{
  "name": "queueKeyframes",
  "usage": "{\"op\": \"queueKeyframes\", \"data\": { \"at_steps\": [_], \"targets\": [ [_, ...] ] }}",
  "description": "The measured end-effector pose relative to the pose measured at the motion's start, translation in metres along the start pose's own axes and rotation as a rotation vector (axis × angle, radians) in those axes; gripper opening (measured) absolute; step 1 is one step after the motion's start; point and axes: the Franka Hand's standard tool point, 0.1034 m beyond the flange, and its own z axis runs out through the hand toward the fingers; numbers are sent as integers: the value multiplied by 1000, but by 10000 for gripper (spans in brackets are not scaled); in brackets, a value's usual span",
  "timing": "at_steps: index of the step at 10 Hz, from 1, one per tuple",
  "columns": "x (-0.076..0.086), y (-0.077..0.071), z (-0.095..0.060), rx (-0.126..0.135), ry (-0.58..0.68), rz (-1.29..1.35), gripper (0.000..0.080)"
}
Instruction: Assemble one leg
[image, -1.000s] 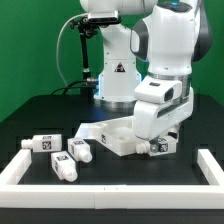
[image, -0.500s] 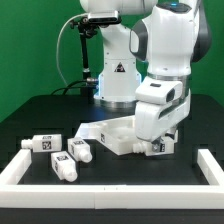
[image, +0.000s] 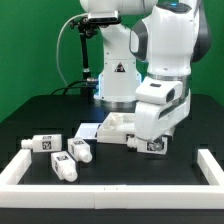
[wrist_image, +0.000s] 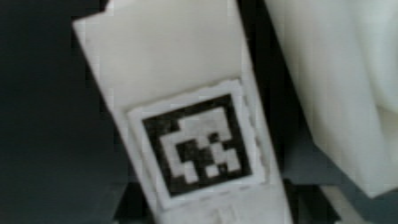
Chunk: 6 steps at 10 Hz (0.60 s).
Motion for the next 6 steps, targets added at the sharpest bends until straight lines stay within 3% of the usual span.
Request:
{"op": "queueKeyframes", "data": {
  "at_steps": [2,3,6],
  "targets": [
    [3,12,-8,9,-18,7,290],
    [6,22,-18,-4,-10,15,290],
    [-5,45,-54,-28,-10,52,290]
  ]
}}
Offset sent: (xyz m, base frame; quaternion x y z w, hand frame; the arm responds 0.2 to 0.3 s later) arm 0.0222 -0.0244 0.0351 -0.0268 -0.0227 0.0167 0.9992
